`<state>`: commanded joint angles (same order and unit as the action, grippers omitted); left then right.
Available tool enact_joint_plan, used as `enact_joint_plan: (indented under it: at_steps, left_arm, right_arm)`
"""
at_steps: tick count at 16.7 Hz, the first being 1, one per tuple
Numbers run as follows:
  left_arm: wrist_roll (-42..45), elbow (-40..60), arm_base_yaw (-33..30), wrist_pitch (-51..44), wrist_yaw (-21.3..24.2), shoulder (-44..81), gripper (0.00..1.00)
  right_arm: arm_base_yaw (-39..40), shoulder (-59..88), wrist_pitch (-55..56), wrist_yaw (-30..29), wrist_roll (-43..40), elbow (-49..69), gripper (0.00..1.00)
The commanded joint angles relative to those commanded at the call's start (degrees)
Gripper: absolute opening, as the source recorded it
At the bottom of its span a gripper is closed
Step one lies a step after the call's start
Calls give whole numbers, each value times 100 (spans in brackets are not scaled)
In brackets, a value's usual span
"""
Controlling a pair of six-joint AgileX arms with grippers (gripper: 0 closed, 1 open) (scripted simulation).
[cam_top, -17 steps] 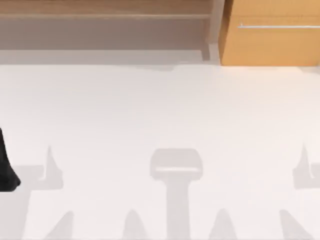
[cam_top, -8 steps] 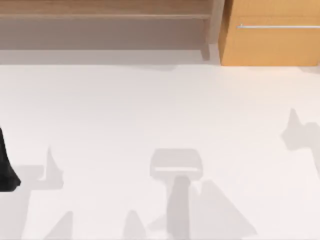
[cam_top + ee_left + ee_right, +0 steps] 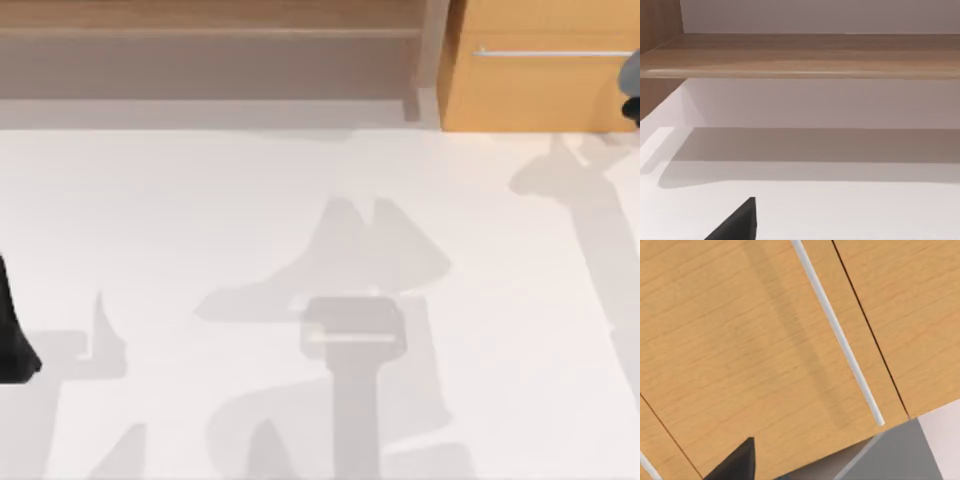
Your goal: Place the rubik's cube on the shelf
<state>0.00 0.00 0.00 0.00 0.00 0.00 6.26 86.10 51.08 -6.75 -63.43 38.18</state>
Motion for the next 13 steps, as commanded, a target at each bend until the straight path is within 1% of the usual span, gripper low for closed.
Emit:
enact_joint_plan:
  at_steps: [4,7,10,13]
  left_arm:
    - [0,0,0,0,0,0,100]
    - [0,0,0,0,0,0,100]
    - [0,0,0,0,0,0,100]
    - [0,0,0,0,0,0,100]
  right_arm:
    - [185,2138,1142,-256,-1330,815,100]
    - [298,3333,1773,-415,-2061,1258,100]
    - [368,4015,2156,-516,-2487,1528,100]
    - [385,4170,2248,-541,-2583,1593,100]
